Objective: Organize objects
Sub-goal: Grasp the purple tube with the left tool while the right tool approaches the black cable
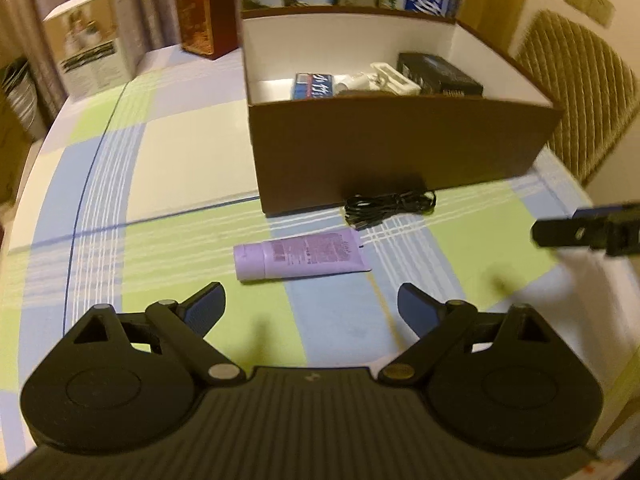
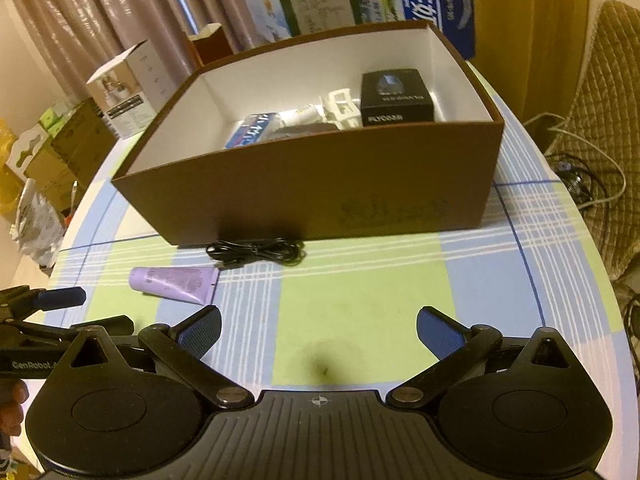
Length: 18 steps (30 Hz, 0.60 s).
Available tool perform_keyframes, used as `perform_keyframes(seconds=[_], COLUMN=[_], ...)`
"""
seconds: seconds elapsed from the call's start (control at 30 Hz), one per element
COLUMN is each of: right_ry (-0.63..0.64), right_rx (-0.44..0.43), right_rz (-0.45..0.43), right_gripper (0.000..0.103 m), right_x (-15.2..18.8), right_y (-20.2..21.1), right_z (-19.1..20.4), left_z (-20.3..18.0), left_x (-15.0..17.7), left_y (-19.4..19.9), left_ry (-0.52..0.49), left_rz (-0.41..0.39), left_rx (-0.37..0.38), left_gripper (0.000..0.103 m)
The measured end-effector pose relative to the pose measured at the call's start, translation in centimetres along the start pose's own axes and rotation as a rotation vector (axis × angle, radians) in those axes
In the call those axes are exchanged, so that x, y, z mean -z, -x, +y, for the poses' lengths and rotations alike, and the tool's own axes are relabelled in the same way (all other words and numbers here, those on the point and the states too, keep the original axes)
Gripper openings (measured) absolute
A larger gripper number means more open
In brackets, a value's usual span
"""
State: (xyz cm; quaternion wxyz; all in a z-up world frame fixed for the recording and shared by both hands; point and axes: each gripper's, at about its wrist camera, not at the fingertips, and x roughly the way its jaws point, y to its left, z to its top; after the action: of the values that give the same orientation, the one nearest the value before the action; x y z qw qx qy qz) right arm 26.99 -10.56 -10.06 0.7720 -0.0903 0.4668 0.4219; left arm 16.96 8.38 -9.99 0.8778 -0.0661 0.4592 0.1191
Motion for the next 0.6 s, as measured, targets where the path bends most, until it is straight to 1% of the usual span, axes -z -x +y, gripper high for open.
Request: perform_keyframes(seconds=[0.13,0.2,0.3,0.43,0.5,0.53,0.57,0.6], right_ry=[-0.026,-0.045,-0.078,-0.116,-0.131,-0.138,-0.146,-0.152], right_rx=[0.033,0.051,0.072,0.109,0.124,0.131,0.138,0.142], right_rz=[0.011,0.018,0.024,0.030,0.031,0.032,0.032,0.033], right_gripper=[0.101,0.101,0.101,0.101,0.101,0.101,0.101,0.101], right_x=[0.2,0.3,0.5,0.7,0.8,0.9,1.0,1.0], right_y=[-0.5,-0.6,-0.6,-0.3,-0.2,-0.2,-0.1,0.0], right_z=[-0.7,-1.1,-1.9,-3.0,-3.4,-3.6,-3.8,-4.0], left_z=[0.8,1.1,1.5,1.7,1.6,1.6,1.5,1.4], left_x=[-0.5,-0.9,-1.6,-2.1,-2.2,-2.3,-2.3,-2.3], left_y=[-1.6,-2.5,-4.1,-6.1,-6.6,-6.9,-7.2,-7.4], left_ry=[-0.078,-0.116,-0.176,-0.227,-0.266,-0.277,-0.284,-0.295], left_rz=[-0.010,-0.015,0.001,0.032,0.032,0.041,0.048,0.059], left_rx=[0.020,0.028,0.058,0.108,0.124,0.145,0.158,0.170], left_gripper=[0.088,0.086,0.081,0.074,0.074,0.072,0.067,0.064])
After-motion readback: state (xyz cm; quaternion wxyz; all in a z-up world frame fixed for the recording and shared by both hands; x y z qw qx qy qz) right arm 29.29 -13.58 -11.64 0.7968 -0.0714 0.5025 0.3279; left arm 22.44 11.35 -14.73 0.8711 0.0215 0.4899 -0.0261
